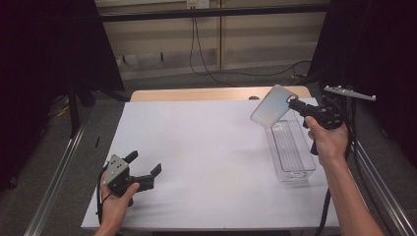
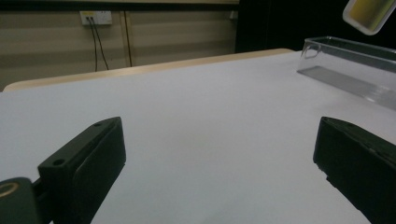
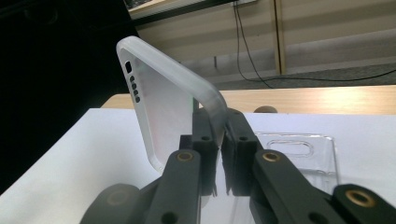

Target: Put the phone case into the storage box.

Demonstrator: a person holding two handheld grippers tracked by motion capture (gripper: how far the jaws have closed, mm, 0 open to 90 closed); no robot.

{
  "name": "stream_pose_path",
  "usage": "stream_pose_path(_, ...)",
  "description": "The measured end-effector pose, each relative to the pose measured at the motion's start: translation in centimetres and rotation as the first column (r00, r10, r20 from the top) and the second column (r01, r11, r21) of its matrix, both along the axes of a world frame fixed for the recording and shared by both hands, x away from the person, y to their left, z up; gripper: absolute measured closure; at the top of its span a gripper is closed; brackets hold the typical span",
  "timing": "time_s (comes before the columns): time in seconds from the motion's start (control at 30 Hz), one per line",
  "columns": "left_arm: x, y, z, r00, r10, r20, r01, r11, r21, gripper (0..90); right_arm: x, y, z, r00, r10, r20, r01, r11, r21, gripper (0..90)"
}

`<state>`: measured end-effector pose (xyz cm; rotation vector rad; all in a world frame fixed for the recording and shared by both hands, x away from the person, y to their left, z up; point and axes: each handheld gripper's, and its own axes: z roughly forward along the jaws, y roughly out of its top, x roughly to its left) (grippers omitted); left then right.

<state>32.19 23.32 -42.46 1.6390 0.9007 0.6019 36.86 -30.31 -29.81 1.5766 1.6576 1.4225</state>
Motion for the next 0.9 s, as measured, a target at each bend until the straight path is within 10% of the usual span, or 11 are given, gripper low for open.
stream_pose_path(0.9,-0.9,-0.2,-0.8,0.9999,0.003,0.017,-0.003,1.0000,0.002,4.2,1.9,-2.5,-0.7,0.9985,-0.044,0.033,0.047,0.993,-0.105,84.4)
